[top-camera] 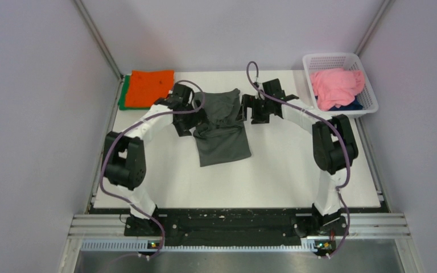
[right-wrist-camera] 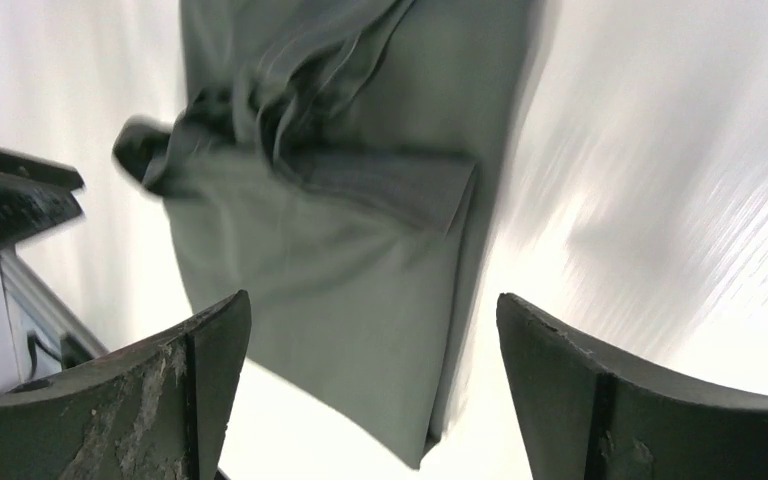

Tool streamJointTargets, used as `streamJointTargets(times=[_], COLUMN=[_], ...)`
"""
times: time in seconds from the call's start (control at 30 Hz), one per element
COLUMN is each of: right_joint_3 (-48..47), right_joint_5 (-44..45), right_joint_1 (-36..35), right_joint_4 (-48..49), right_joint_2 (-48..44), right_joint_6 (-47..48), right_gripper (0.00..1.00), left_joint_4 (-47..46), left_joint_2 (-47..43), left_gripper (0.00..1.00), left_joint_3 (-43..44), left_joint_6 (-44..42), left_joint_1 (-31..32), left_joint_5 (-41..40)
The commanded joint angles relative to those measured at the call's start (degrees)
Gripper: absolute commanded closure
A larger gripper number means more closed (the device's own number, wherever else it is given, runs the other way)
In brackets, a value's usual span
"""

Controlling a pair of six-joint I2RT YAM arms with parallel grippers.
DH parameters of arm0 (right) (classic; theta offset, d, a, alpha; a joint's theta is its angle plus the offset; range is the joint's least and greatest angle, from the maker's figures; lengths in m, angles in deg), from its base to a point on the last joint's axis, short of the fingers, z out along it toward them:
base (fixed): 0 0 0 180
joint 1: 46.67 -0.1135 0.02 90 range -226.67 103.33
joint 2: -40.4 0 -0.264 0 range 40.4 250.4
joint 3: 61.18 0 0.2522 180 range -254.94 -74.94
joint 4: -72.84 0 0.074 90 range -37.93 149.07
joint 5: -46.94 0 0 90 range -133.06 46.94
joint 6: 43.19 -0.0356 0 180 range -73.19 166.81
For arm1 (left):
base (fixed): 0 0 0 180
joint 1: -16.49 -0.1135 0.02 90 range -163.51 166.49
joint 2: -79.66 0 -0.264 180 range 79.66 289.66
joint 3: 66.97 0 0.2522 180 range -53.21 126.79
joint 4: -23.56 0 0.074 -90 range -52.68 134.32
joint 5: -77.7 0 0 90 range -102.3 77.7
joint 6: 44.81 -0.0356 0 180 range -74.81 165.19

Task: Fold and stack the t-shirts
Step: Fold the folded rectangular tshirt in 1/3 of the way

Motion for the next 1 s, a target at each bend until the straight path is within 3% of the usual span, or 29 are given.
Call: streamJointTargets(times=[0.0,0.13,0.47,0.67,0.97], right_joint_3=[8.11,8.94,0.24,-1.95,-16.48], right_joint_5=[-5.43,-6.13,-0.23,8.56,19.75], right_joint_1=[-5.95,-10.52,-15.21,-15.36,-13.93], right_joint_4=[6.08,9.87,14.60,20.78,18.90], right_joint_2=[-7.98,-5.73,5.36,7.67,15.09], right_joint_6=[4.07,3.79,2.09,-0.22,1.74], right_gripper=[0.08,0.08,0.08,0.08,0.09], left_joint_4=[-1.45,-0.42,2.09,1.93,0.48], left_joint_2=[-10.91,-17.68,-27.12,-28.78,-27.66], left_gripper=[0.01,0.01,0.01,0.01,0.01], left_joint_3=[-7.11,-13.66,-24.23,-27.09,-28.32], left_joint_6=[1.35,1.35,3.68,4.69,5.12], left_joint_1=[-0.10,-0.13,-0.09,-0.09,-0.09], left_joint_5=[-0.57,-2.13,-4.51,-4.05,-1.83])
